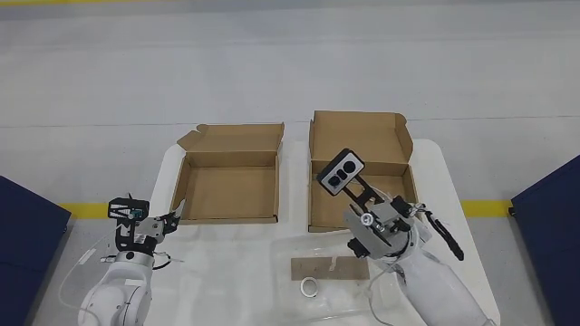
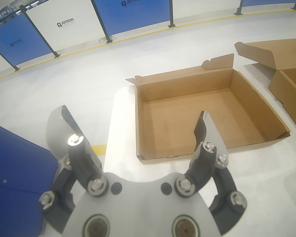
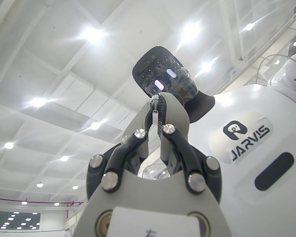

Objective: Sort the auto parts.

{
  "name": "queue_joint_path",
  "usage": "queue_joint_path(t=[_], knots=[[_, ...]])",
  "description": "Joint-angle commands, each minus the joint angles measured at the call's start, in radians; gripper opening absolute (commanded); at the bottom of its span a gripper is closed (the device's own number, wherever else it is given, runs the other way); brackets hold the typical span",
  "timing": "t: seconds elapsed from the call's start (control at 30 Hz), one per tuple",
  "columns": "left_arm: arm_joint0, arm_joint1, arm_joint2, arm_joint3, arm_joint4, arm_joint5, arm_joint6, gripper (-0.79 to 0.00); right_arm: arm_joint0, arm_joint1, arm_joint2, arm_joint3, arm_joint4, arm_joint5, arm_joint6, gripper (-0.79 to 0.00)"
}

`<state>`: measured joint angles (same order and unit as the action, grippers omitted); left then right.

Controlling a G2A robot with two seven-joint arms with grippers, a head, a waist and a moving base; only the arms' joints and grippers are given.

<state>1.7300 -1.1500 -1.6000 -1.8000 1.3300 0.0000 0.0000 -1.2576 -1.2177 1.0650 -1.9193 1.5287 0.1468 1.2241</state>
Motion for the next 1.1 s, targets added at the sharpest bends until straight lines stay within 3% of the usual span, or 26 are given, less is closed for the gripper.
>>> queue_joint_path(t=[0.0, 0.6, 1.07], knots=[[0.000, 0.000, 0.000, 0.000, 0.000, 0.000, 0.000, 0.000, -0.003, -0.002, 0.002, -0.001, 0.008, 0.002, 0.003, -0.785], [0.000, 0.000, 0.000, 0.000, 0.000, 0.000, 0.000, 0.000, -0.013, -0.027, 0.010, -0.028, 0.108, 0.022, 0.013, -0.785], [0.000, 0.000, 0.000, 0.000, 0.000, 0.000, 0.000, 0.000, -0.018, -0.033, 0.059, -0.061, 0.067, 0.059, -0.023, -0.785]])
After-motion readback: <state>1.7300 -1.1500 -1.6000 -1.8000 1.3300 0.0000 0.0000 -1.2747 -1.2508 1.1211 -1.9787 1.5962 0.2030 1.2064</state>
